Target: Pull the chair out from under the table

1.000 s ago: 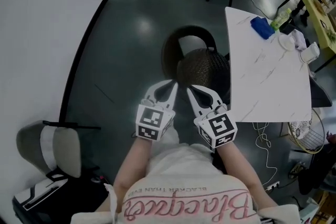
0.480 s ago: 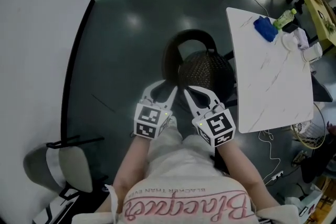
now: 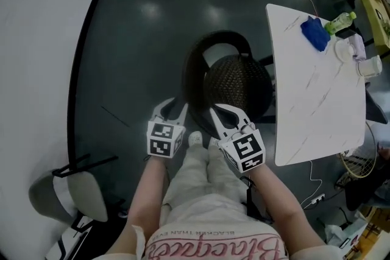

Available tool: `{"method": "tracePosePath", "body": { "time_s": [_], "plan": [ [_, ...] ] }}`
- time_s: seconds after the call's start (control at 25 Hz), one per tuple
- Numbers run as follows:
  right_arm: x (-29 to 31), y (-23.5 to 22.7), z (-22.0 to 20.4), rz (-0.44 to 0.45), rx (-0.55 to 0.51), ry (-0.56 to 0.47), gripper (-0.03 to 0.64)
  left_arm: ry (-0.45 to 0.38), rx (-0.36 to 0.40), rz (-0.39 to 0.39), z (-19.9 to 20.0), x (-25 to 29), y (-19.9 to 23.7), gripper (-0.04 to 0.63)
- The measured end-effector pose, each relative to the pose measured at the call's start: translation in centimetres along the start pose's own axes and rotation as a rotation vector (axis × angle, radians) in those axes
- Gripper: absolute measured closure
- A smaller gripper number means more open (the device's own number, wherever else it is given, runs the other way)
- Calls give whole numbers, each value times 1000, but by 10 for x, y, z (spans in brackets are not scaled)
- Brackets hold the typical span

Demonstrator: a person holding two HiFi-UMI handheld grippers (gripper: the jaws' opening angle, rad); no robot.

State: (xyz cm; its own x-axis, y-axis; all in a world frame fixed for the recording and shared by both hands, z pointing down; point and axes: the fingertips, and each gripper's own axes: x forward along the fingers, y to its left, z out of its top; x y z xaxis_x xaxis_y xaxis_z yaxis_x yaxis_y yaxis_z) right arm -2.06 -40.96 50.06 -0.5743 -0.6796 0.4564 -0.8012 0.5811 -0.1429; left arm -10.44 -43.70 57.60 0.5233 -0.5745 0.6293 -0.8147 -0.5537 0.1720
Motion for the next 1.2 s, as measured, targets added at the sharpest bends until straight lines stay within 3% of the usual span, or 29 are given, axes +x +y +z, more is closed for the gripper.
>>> {"method": "tracePosePath", "body": {
  "time_s": [0.4,0.64,0.96,1.2],
  "plan": [
    [56,-35,-61,-24,101,91,614,168,-137,14,-52,85,35,497],
    [79,-50,-85,-37,139,126,614,199,-226,8,-59,123,47,468],
    [97,-63,-101,-57,171,155,614,277,-213,86,-73,171,56,462],
    [94,-69,-107,-75,196,174,614,301,-295,67,-75,175,54,534]
  ]
}}
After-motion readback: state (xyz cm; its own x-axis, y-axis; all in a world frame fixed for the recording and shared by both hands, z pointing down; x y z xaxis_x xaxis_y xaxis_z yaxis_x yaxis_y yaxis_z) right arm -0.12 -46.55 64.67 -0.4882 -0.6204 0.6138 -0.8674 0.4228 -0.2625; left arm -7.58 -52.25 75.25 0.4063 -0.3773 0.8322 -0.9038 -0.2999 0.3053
